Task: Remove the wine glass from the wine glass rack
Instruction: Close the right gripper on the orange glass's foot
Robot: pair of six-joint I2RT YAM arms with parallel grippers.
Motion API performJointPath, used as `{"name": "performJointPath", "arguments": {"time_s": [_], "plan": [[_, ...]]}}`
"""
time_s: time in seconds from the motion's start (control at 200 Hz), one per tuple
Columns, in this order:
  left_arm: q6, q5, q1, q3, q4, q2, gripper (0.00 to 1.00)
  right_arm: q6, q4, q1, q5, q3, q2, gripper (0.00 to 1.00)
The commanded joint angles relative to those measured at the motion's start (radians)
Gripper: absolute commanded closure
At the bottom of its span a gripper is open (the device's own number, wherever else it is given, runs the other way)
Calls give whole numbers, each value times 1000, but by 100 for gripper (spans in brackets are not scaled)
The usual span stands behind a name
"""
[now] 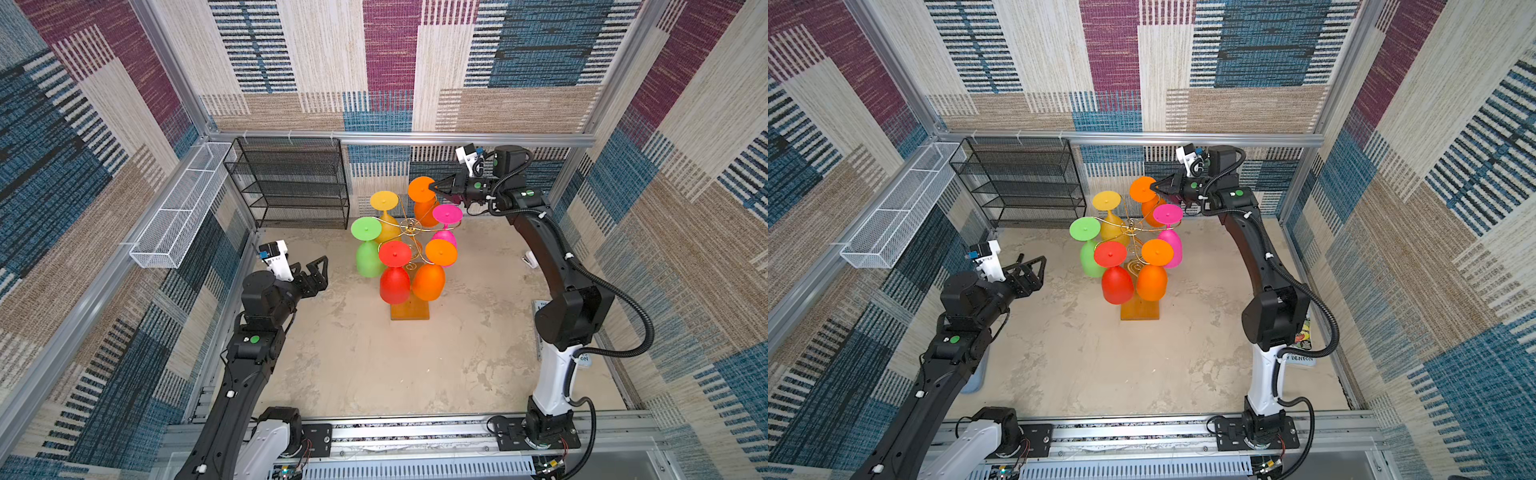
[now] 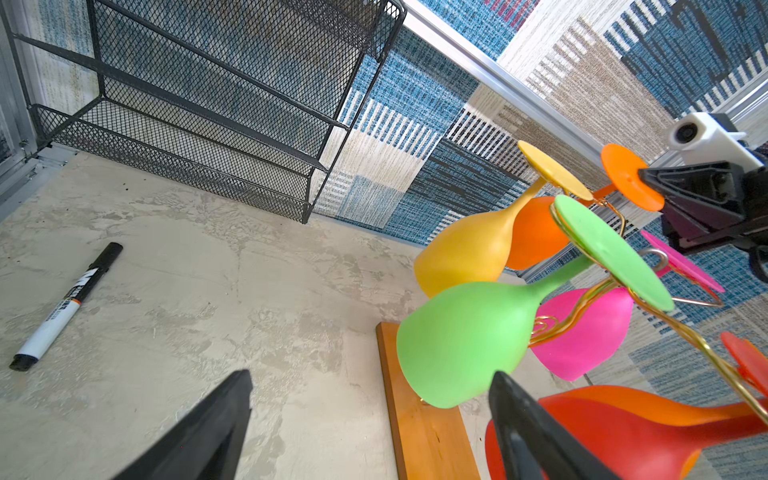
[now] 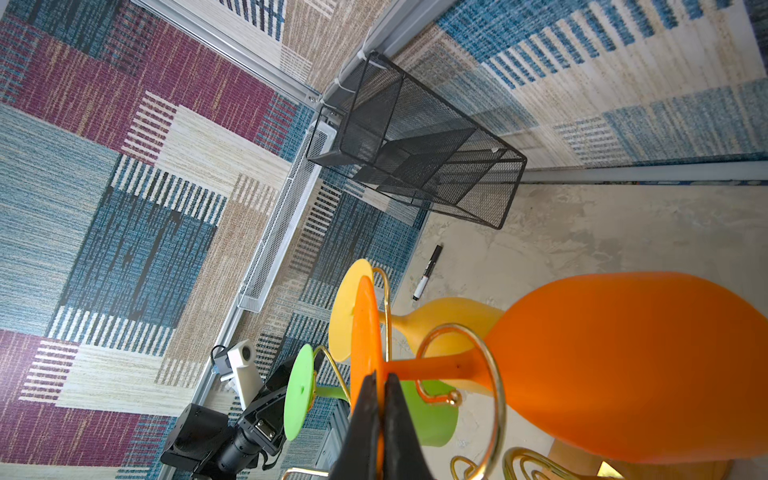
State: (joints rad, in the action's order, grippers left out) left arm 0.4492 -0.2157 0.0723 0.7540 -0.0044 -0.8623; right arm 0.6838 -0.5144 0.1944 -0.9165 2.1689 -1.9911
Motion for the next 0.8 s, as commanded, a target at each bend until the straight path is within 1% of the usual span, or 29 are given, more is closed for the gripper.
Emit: {"name": "performJointPath", "arguments": {"time_s": [0.0,0.15,0.341,0.796], "plan": [[17,-11,0,3,26,-1,8,33,62,-9,-28,-15,6,100],[15,-13,1,1,21,-1,9,34,71,-21,-27,-38,14,100],[14,-11,0,1,21,0,9,38,106,-29,-33,-110,55,100],[25,-17,1,-8,33,-3,9,14,107,-29,-55,-201,129,100]]}}
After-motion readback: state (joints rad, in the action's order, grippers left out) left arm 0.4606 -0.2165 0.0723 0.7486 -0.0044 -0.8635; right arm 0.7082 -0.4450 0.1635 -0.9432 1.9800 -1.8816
